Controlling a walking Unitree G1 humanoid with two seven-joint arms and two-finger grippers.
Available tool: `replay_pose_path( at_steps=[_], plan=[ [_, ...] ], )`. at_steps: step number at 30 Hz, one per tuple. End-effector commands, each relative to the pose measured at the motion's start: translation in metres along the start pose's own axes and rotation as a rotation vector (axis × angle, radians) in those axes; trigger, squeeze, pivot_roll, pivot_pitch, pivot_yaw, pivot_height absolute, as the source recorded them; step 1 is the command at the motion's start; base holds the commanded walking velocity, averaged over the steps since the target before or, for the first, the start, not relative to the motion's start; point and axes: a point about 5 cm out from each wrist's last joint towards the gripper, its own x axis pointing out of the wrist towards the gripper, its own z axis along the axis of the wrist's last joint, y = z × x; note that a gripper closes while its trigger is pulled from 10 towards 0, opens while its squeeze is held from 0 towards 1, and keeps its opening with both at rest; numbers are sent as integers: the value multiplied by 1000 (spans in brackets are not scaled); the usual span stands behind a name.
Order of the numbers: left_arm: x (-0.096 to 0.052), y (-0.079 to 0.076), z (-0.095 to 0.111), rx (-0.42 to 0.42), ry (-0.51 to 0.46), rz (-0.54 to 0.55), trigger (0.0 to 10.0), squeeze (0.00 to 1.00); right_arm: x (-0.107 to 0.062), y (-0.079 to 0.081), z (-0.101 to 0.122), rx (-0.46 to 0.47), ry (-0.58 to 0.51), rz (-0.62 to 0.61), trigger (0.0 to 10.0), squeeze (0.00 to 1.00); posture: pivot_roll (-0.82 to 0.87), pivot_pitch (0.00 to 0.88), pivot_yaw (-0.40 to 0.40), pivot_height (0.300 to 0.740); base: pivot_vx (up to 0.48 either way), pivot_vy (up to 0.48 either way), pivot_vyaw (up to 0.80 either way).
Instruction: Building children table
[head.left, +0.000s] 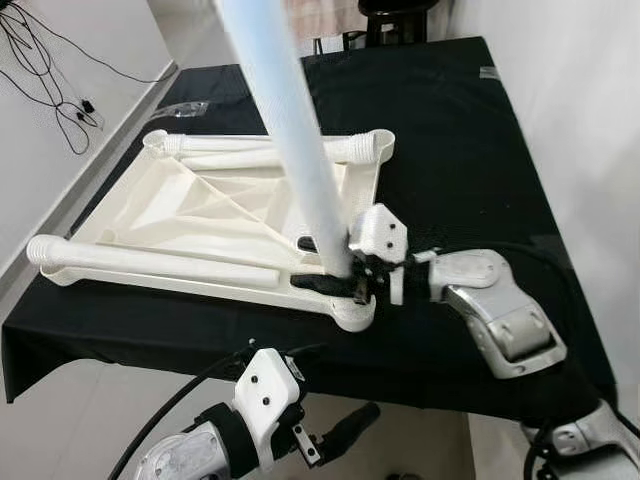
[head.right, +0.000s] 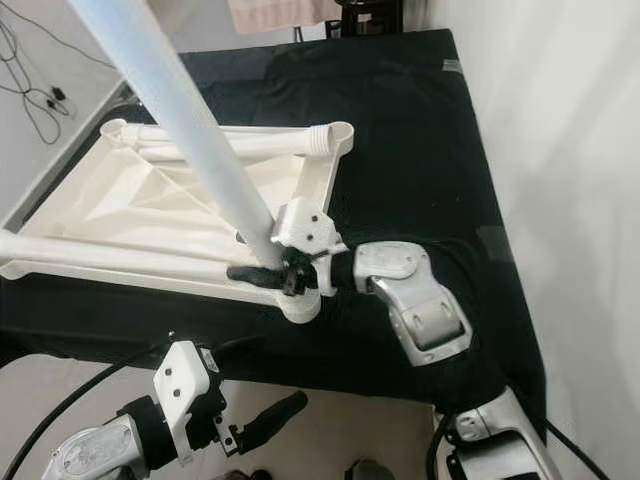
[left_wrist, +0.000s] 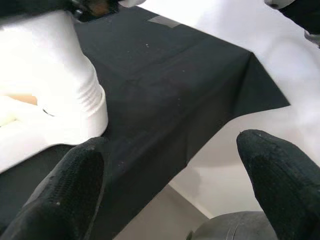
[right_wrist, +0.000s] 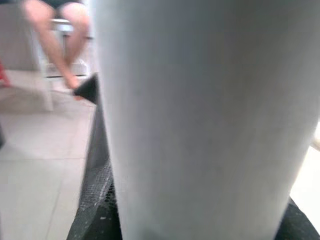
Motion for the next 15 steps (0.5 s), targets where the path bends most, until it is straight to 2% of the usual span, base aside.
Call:
replay_pose_path(
  at_steps=[1, 2, 3, 4, 7, 8, 10, 11, 12, 13, 14, 15],
  plan=[
    [-3, 2, -7, -13, 35, 9, 10000, 0, -5, -1, -42, 152, 191, -113, 10000, 0, 0, 239, 96, 740, 0, 0, 0],
    [-3, 2, -7, -13, 35, 10, 10000, 0, -7, -1, -44, 199, 207, -180, 10000, 0, -1, 239, 95, 740, 0, 0, 0],
    [-3, 2, -7, -13, 35, 10, 10000, 0, -7, -1, -44, 199, 207, -180, 10000, 0, -1, 239, 95, 740, 0, 0, 0],
    [-3, 2, -7, -14, 35, 11, 10000, 0, -9, 3, -47, 242, 220, -230, 10000, 0, -6, 240, 96, 740, 0, 0, 0],
    [-3, 2, -7, -14, 35, 12, 10000, 0, -11, 7, -48, 264, 225, -255, 10000, 0, -6, 240, 96, 740, 0, 0, 0],
    [-3, 3, -8, -14, 35, 12, 10000, 0, -15, 10, -53, 340, 225, -420, 10000, 0, -12, 238, 95, 740, 0, 0, 0],
    [-3, 3, -8, -14, 35, 12, 10000, 0, -15, 10, -53, 340, 225, -420, 10000, 0, -12, 238, 95, 740, 0, 0, 0],
    [-3, 3, -8, -15, 35, 13, 10000, 0, -19, 12, -58, 398, 236, -544, 10000, 0, -13, 237, 95, 740, 0, 0, 0],
    [-3, 3, -8, -15, 35, 13, 10000, 0, -19, 12, -58, 398, 236, -544, 10000, 0, -13, 237, 95, 740, 0, 0, 0],
    [-4, 4, -8, -13, 36, 14, 10000, 0, -27, 14, -63, 470, 234, -729, 10000, 0, -15, 233, 96, 740, 0, 0, 0],
    [-4, 5, -9, -11, 38, 16, 10000, 0, -32, 18, -68, 514, 243, -857, 10000, 0, -16, 232, 96, 740, 0, 0, 0],
    [-4, 5, -9, -11, 38, 16, 10000, 0, -32, 18, -68, 514, 243, -857, 10000, 0, -16, 232, 96, 740, 0, 0, 0]
  ],
)
